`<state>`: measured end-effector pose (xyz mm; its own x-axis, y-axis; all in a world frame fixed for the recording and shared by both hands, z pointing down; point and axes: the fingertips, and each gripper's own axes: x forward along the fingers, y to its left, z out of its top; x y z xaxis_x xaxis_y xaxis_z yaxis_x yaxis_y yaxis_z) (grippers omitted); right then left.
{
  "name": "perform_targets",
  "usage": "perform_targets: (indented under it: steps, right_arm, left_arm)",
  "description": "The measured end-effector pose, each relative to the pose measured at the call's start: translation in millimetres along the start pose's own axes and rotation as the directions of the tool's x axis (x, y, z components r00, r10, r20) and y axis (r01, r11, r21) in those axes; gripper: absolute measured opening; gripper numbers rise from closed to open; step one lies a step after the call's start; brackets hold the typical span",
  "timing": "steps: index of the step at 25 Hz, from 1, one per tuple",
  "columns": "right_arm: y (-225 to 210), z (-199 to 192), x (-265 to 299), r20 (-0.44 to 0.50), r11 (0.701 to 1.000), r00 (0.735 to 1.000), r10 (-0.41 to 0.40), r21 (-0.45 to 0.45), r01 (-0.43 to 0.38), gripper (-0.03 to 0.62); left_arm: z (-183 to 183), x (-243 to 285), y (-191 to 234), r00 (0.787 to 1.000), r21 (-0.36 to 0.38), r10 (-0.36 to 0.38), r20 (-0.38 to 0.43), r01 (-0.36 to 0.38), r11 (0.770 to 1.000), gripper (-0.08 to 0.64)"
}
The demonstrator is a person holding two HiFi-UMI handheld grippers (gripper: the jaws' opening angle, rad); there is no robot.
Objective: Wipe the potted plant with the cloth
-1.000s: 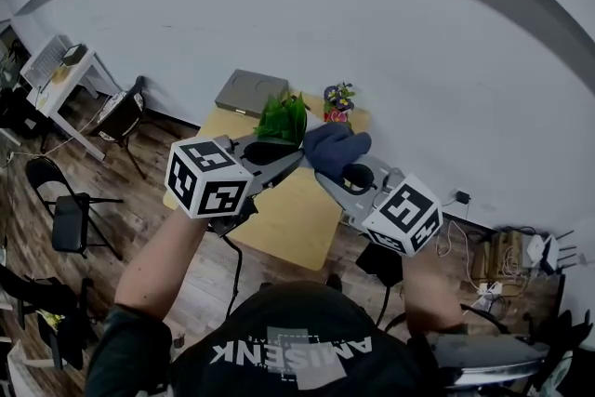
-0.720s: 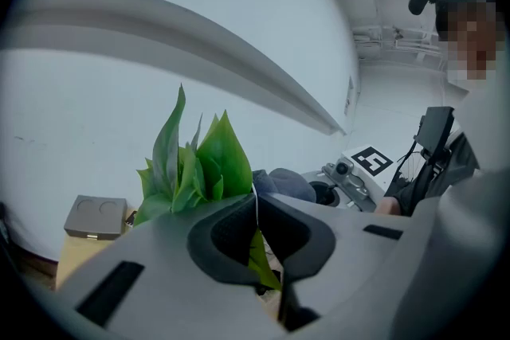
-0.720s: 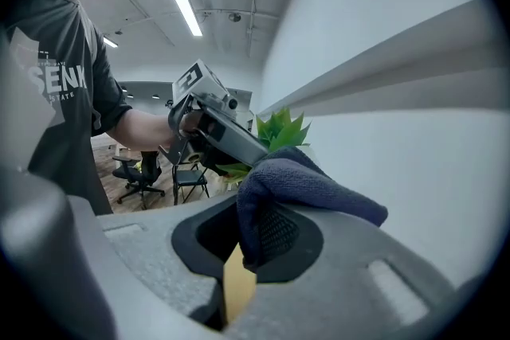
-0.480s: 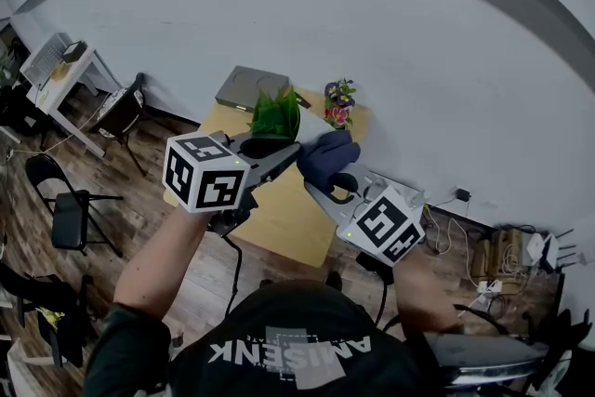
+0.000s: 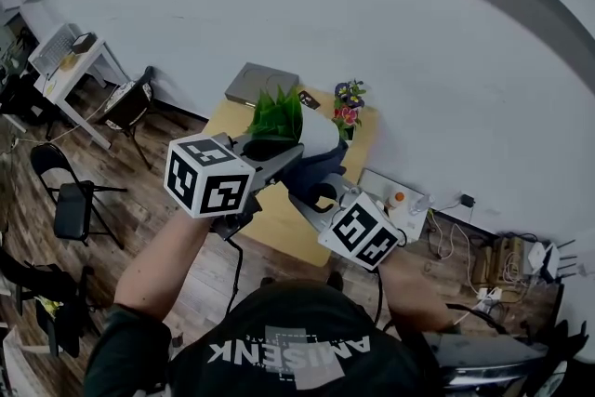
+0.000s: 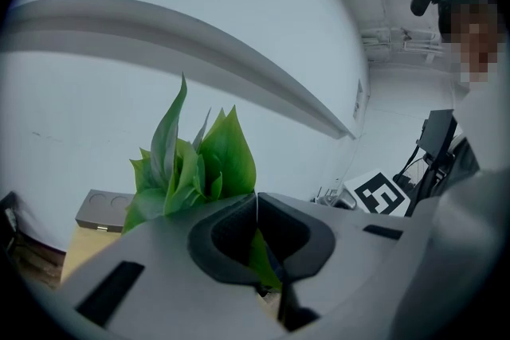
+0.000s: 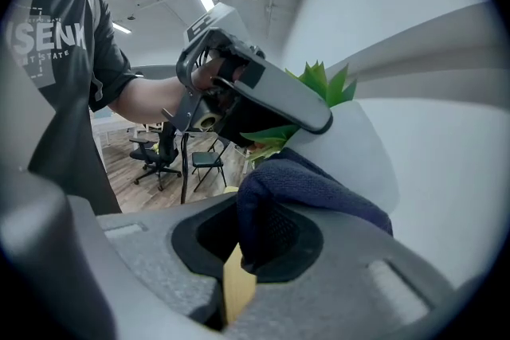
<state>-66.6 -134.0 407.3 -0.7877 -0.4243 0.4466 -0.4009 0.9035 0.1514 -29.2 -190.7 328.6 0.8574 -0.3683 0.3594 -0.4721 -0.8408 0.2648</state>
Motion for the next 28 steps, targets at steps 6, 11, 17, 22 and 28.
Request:
perform_targets:
  steps: [6, 11, 17, 22, 28]
  right_arm:
    - [2, -18, 12, -0.035, 0.998, 0.999, 0.027, 0.05, -0.025, 0.028]
    - [-15, -46, 8, -0.075, 0.994, 0.997, -0.008, 0.107, 0.016, 0.028]
    - [-22, -56, -10, -0.065, 0.985, 0.997, -0.039, 0.167, 0.049, 0.028]
    - [-33, -60, -26, -0.049, 0.974, 0.996, -0.081, 0.207, 0.089, 0.028]
    - [-44, -60, -43, -0.039, 0.961, 0.99, -0.137, 0.235, 0.142, 0.028]
  left_arm:
    - [0, -11, -1, 1.0, -0.036, -0.018, 0.025, 0.019, 0.999, 0.006]
    - [-8, -22, 6, 1.0, -0.026, 0.017, 0.013, -0.017, 1.0, 0.006]
    - [-29, -38, 32, 0.993, -0.014, 0.113, -0.029, -0.114, 0.993, 0.007]
    - [-51, -43, 64, 0.978, -0.021, 0.192, -0.078, -0.195, 0.981, 0.008]
    - [-82, -48, 112, 0.928, 0.06, 0.33, -0.175, -0.325, 0.944, 0.008]
